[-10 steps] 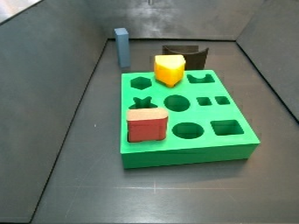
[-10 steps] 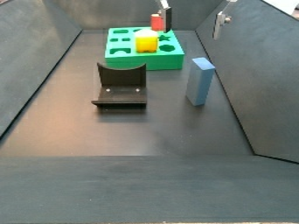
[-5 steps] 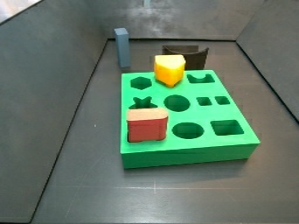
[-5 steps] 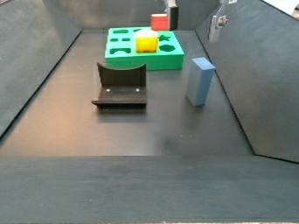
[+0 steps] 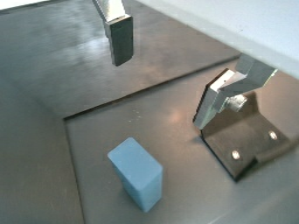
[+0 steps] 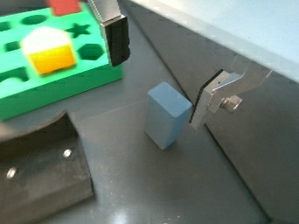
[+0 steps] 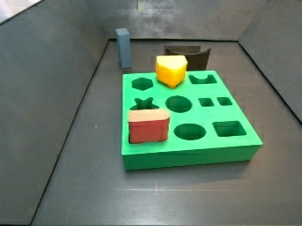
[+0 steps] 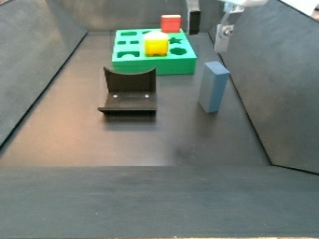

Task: Pick up the rectangle object. Move up. Move to above the board. Insert the rectangle object.
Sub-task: Pick up the rectangle object.

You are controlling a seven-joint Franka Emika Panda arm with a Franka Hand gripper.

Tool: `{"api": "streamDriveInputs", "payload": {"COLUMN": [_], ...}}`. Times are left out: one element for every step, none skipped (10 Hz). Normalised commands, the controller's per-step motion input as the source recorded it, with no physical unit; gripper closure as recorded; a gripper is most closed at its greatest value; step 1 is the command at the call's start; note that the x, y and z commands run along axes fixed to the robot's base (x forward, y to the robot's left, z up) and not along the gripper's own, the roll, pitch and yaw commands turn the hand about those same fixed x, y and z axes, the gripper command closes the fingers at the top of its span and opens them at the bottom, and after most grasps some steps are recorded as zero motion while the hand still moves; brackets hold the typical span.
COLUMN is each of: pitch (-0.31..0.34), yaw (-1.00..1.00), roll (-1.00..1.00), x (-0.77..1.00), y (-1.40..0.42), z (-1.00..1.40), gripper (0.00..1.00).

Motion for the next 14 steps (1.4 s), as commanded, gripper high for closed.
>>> {"api": "streamDriveInputs", "payload": {"pitch": [0.0, 0.0, 0.0, 0.0, -0.123, -0.137, -0.109, -0.121, -0.133, -0.154, -0.143, -0.107, -0.056, -0.026], "yaw": [-0.79, -0.71, -0.2, -0.08, -0.1, 0.0, 0.06, 0.1, 0.17, 0.15, 0.13, 0.14, 0.19, 0.19], "roll": [-0.06, -0.05, -0.04, -0.05, -0.2, -0.28, -0.32, -0.38, -0.39, -0.37, -0.34, -0.29, -0.21, -0.19], "x": [0.0, -0.05, 0.0, 0.0, 0.0, 0.0, 0.0, 0.08, 0.08, 0.01, 0.01, 0.0, 0.0, 0.0], "y": [-0.09, -0.15, 0.0, 0.1, 0.07, 0.02, 0.0, 0.0, 0.0, -0.04, -0.1, -0.11, -0.09, -0.11], "z": [-0.05, -0.14, 0.0, -0.01, -0.41, -0.5, -0.35, -0.19, -0.18, -0.19, -0.26, -0.31, -0.37, -0.34], "gripper": [0.0, 0.0, 0.0, 0.0, 0.0, 0.0, 0.0, 0.0, 0.0, 0.0, 0.0, 0.0, 0.0, 0.0]}}
